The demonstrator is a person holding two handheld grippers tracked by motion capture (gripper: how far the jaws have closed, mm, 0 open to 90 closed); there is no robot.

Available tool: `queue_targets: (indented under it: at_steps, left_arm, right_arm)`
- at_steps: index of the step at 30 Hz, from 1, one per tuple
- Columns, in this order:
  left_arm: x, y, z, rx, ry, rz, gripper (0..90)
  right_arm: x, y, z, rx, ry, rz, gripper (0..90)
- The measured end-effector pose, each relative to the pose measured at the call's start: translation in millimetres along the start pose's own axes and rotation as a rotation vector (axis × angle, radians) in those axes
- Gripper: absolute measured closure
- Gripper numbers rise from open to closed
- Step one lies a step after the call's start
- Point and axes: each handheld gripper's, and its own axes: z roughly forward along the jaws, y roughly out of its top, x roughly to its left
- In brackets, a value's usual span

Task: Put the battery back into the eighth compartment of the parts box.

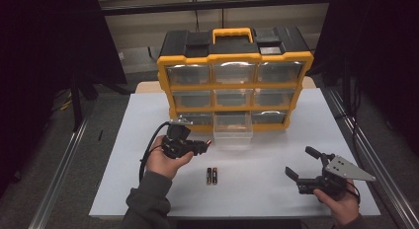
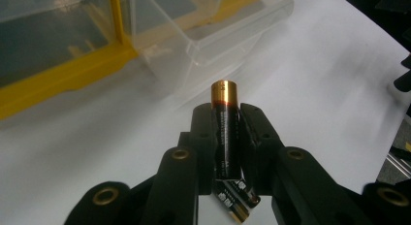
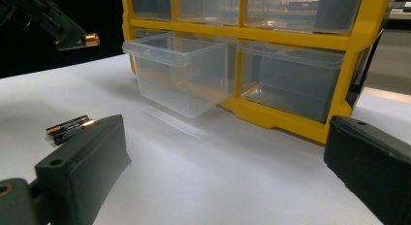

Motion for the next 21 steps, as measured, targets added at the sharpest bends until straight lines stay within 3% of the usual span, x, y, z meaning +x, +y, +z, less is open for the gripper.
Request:
queue_targets:
  at_steps: [12,21]
  left_arm:
    - [-2.5,29.2,-0.1,-0.001,0.01,0.031,77.3]
    - [-3.6,46.1,16.2,-0.006,0.027,0.038,77.3]
  right_arm:
    - [-0.4,0.3,0.0,-0.007,0.006,-0.01,1.4]
    - [-0.3,0.7,-1.0,-0.007,0.011,-0.007,1.4]
